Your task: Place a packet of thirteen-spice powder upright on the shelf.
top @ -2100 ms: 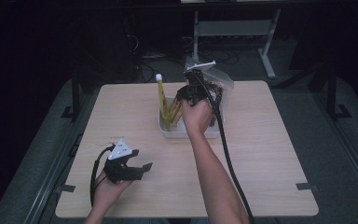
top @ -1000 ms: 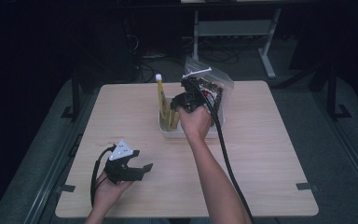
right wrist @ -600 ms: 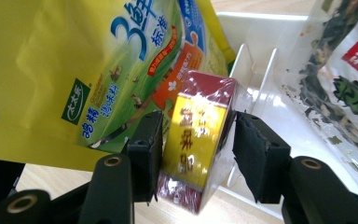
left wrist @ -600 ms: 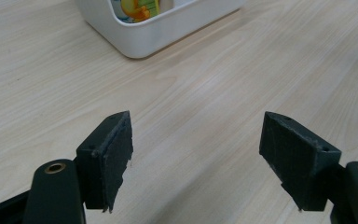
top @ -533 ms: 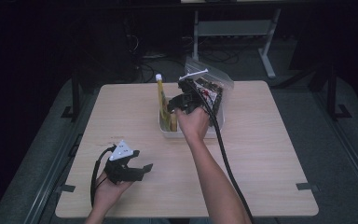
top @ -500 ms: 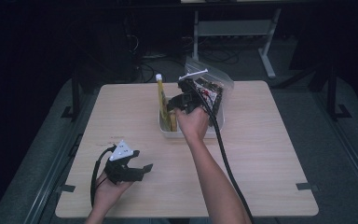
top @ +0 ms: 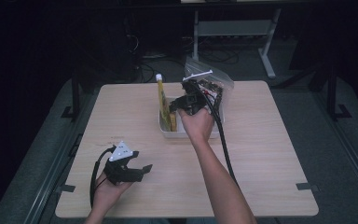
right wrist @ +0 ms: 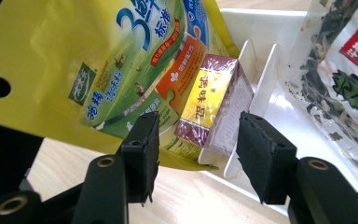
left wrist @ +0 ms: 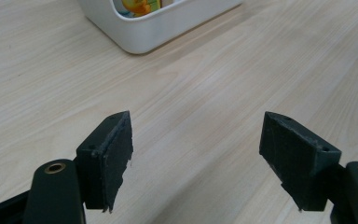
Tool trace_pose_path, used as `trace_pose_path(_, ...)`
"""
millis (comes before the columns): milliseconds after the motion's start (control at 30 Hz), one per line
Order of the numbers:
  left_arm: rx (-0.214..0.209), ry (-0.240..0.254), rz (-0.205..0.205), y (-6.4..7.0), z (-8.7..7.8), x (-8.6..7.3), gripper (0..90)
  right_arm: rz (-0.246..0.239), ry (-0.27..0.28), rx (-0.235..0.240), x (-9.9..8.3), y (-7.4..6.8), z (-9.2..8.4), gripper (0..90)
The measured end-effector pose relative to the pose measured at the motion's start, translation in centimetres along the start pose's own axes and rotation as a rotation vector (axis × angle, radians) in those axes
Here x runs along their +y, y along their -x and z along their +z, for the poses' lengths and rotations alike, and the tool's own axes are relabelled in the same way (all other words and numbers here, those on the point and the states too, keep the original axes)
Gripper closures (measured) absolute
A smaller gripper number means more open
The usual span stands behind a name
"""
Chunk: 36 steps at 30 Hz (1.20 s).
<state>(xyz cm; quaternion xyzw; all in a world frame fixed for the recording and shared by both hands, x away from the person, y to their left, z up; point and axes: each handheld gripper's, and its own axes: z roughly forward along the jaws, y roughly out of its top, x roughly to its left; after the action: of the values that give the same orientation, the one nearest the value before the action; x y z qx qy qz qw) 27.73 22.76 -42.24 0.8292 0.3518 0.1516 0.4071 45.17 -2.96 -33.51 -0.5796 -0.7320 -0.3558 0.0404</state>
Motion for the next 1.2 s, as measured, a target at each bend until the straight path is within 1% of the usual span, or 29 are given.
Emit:
trace_pose_path(33, 0.001, -0.002, 0.001, 0.0, 0.0, 0.0, 25.0, 0.0, 0.0, 0.0, 0.0, 0.0, 0.0, 47.9)
trace_pose_path(133, 0.002, -0.002, -0.001, 0.0, -0.1, -0.1, 25.0, 0.002, 0.005, 0.022, -0.3, 0.4, -0.4, 46.7)
trace_pose_path(167, 0.004, -0.003, -0.002, 0.0, -0.2, -0.1, 25.0, -0.007, 0.008, 0.032, -0.5, 0.5, -0.5, 46.0)
trace_pose_path(333, 0.004, 0.001, -0.001, 0.0, -0.2, -0.1, 25.0, -0.012, 0.007, 0.057, -1.0, 0.6, -0.7, 45.2)
trace_pose_path(533, 0.002, -0.006, 0.004, 0.2, -0.1, -0.2, 25.0, -0.032, 0.002, 0.087, -1.8, 0.6, -1.1, 44.2)
trace_pose_path(733, 0.001, -0.006, 0.002, 0.0, 0.1, -0.2, 25.0, -0.032, -0.009, 0.105, -2.4, 1.0, -1.3, 43.7)
trace_pose_path(800, 0.002, -0.007, 0.002, 0.0, 0.0, -0.2, 25.0, -0.034, -0.016, 0.108, -2.8, 1.3, -1.4, 43.6)
trace_pose_path(967, 0.003, -0.005, -0.002, -0.1, 0.0, -0.2, 24.9, -0.03, -0.014, 0.122, -3.2, 1.7, -1.7, 43.4)
trace_pose_path(1033, 0.005, -0.005, -0.004, -0.1, -0.1, -0.2, 25.0, -0.038, -0.012, 0.125, -3.4, 1.8, -1.9, 43.3)
trace_pose_path(1100, 0.005, -0.006, -0.005, -0.1, -0.1, -0.3, 25.0, -0.037, -0.01, 0.138, -3.7, 2.0, -2.2, 43.2)
trace_pose_path(1200, 0.005, -0.006, -0.004, -0.1, -0.1, -0.3, 25.0, -0.042, -0.015, 0.138, -3.9, 2.0, -2.3, 42.7)
